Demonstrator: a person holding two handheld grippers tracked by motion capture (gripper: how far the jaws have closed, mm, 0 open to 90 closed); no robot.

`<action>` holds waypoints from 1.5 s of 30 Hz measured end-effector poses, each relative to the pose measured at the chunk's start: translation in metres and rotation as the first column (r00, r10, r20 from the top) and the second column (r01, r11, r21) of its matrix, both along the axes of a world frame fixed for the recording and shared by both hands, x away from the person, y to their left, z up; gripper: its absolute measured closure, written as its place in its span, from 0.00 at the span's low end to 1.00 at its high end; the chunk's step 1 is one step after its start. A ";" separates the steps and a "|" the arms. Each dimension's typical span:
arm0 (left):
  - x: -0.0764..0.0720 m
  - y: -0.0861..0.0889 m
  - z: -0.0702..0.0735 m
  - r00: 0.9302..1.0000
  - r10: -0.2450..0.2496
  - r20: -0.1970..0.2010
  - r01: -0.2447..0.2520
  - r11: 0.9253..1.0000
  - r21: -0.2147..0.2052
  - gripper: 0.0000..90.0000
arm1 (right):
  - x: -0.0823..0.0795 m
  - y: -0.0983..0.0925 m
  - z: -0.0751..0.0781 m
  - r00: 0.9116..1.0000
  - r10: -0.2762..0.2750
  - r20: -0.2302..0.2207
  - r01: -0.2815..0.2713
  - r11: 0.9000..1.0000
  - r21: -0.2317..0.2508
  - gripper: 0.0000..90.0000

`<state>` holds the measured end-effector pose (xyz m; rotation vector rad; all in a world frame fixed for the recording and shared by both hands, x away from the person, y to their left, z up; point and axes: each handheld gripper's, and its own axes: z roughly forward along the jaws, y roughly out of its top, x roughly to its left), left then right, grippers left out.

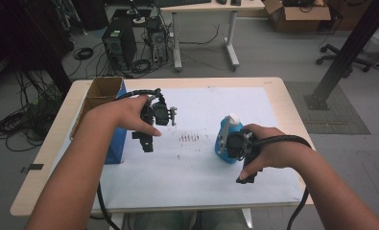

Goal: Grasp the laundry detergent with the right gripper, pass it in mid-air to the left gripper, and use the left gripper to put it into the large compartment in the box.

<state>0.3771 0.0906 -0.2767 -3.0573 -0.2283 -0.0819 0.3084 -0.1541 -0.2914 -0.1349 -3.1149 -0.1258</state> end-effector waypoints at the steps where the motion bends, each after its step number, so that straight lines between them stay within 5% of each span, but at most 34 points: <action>1: 0.000 0.000 0.000 1.000 0.000 0.000 0.001 1.000 0.002 0.06 | 0.000 0.000 0.000 1.000 0.002 0.000 -0.002 1.000 -0.001 0.05; 45: 0.002 -0.011 0.000 1.000 -0.008 -0.003 0.008 1.000 0.008 0.06 | -0.002 -0.044 -0.011 0.997 -0.080 -0.013 0.080 0.997 0.013 0.05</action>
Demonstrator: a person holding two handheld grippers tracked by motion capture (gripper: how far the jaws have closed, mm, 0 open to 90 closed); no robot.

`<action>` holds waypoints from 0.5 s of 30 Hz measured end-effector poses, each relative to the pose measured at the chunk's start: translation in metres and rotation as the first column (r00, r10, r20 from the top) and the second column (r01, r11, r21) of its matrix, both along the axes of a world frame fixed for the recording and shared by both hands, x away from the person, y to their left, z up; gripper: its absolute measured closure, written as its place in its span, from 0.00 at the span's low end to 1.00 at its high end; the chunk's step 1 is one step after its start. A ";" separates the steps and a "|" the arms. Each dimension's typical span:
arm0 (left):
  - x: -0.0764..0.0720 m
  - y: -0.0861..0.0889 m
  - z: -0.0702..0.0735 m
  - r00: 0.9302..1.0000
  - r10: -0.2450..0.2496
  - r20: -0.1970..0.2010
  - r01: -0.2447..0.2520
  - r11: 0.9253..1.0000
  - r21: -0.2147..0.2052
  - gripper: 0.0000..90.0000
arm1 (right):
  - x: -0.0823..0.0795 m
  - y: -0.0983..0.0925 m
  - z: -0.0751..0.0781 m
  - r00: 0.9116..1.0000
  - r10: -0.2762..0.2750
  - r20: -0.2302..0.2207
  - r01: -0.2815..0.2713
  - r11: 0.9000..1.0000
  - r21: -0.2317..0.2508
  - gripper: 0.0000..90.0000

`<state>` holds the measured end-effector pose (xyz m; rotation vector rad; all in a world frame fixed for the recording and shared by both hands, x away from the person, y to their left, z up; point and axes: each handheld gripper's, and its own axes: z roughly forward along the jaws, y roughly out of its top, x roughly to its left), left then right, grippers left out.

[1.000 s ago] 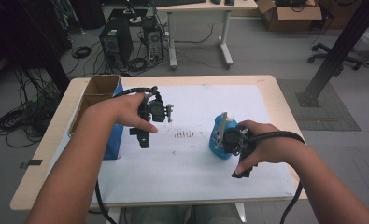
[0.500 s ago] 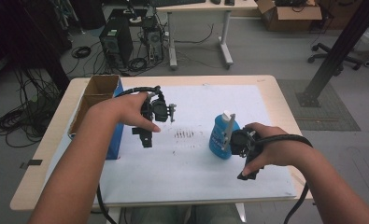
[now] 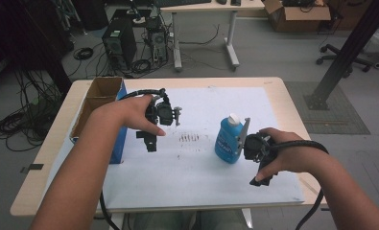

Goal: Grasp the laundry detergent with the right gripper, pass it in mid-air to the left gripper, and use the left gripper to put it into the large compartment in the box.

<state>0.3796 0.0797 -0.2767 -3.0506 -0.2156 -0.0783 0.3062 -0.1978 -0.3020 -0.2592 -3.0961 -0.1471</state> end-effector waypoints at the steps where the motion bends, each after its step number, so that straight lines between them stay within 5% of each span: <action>1: 0.000 0.000 0.000 1.000 -0.002 0.000 0.002 1.000 -0.002 0.06 | 0.000 0.000 0.000 1.000 0.000 0.000 0.000 1.000 0.000 0.05; 15: 0.001 -0.004 0.001 1.000 -0.001 0.000 0.001 1.000 0.004 0.06 | 0.002 -0.024 -0.004 0.999 -0.043 0.008 0.043 0.999 0.013 0.05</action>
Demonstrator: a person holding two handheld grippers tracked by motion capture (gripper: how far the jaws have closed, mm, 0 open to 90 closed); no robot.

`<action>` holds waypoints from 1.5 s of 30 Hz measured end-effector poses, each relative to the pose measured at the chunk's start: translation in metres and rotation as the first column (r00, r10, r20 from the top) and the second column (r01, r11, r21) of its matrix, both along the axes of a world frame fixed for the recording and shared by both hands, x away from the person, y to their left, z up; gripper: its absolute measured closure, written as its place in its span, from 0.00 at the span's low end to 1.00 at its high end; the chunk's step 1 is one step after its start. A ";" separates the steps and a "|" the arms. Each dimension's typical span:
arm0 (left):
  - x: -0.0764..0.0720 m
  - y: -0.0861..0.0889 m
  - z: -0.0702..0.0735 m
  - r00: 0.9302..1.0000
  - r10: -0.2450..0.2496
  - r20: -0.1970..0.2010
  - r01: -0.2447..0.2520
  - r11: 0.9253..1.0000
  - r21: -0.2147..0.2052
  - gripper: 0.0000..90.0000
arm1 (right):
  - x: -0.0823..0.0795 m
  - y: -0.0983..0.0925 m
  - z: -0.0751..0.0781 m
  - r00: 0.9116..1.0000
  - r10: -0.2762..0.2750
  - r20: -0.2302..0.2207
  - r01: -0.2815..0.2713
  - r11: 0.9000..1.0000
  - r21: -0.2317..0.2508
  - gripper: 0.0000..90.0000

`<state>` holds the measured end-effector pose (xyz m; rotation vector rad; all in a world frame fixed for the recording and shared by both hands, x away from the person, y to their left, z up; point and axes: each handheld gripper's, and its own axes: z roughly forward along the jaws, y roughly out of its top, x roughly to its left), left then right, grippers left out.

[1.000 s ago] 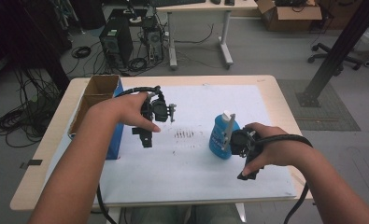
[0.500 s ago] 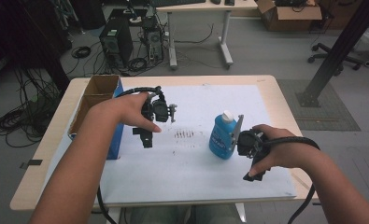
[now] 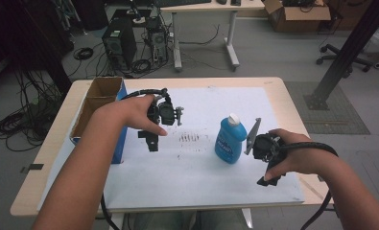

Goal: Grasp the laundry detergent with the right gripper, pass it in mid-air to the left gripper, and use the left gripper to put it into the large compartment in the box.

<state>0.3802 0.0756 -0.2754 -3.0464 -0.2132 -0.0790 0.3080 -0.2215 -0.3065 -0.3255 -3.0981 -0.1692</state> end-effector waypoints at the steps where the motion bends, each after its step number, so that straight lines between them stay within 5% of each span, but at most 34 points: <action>1: 0.000 0.000 0.000 1.000 -0.003 0.001 0.003 1.000 0.000 0.06 | 0.000 -0.002 0.000 1.000 -0.002 0.002 0.002 1.000 0.002 0.05; 16: 0.000 0.002 0.004 1.000 0.003 0.008 -0.003 1.000 -0.004 0.06 | 0.005 -0.022 -0.012 0.997 -0.074 0.030 0.072 0.995 0.071 0.05; 31: -0.003 0.004 0.005 1.000 -0.001 0.011 0.001 1.000 0.005 0.06 | 0.021 -0.034 -0.042 0.988 -0.151 0.043 0.142 0.974 0.176 0.05; 45: -0.003 0.007 0.007 1.000 0.007 0.012 -0.007 1.000 -0.004 0.06 | 0.025 -0.034 -0.049 0.980 -0.189 0.065 0.168 0.955 0.246 0.05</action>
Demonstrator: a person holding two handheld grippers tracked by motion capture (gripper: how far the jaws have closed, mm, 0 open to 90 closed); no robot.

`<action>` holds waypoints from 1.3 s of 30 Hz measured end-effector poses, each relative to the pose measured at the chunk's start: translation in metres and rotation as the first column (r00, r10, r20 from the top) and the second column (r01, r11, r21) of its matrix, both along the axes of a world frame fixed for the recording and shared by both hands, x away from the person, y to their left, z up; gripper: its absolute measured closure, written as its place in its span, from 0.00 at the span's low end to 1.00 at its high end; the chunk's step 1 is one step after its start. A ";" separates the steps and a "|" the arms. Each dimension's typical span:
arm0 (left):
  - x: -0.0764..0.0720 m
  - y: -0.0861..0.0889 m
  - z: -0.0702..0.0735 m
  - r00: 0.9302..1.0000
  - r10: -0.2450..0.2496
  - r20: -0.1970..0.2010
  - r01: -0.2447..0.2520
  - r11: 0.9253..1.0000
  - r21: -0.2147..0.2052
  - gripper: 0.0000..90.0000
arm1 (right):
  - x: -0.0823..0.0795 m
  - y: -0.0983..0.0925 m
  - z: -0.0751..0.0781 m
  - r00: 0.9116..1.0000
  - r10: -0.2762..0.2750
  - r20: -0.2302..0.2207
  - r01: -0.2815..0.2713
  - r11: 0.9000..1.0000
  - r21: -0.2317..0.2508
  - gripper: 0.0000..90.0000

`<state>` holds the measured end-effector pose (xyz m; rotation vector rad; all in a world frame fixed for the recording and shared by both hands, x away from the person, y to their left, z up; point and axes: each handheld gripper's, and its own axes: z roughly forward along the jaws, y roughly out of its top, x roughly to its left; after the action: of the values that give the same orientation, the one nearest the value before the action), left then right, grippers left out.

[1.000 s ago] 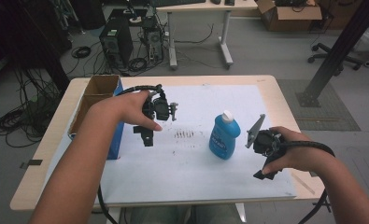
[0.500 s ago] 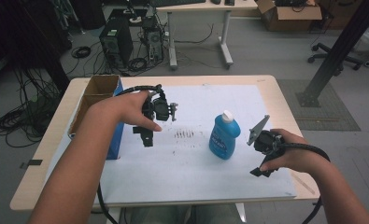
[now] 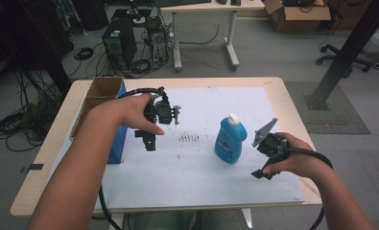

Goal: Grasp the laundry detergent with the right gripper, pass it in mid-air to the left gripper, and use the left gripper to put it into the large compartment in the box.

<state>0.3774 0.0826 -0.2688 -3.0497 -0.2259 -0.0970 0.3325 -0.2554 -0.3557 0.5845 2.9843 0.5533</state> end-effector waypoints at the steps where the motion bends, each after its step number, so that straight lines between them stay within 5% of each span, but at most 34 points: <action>1: 0.000 0.000 0.000 1.000 0.000 0.000 0.000 1.000 0.000 0.06 | 0.000 0.000 0.000 1.000 0.000 0.000 0.000 1.000 0.000 0.05; 15: 0.001 -0.001 -0.001 1.000 -0.002 -0.001 0.002 1.000 0.002 0.06 | 0.003 0.003 0.000 0.999 -0.018 0.044 0.015 0.998 0.056 0.05; 25: 0.001 -0.004 -0.002 1.000 -0.010 -0.001 0.010 1.000 0.001 0.06 | 0.001 0.004 -0.008 0.992 -0.063 0.107 0.046 0.987 0.156 0.05; 39: 0.000 -0.002 -0.001 1.000 -0.009 0.002 0.009 1.000 -0.005 0.06 | 0.000 0.008 -0.023 0.970 -0.160 0.181 0.095 0.941 0.326 0.03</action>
<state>0.3772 0.0808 -0.2700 -3.0555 -0.2129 -0.1008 0.3321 -0.2479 -0.3785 0.6883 2.6577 1.0228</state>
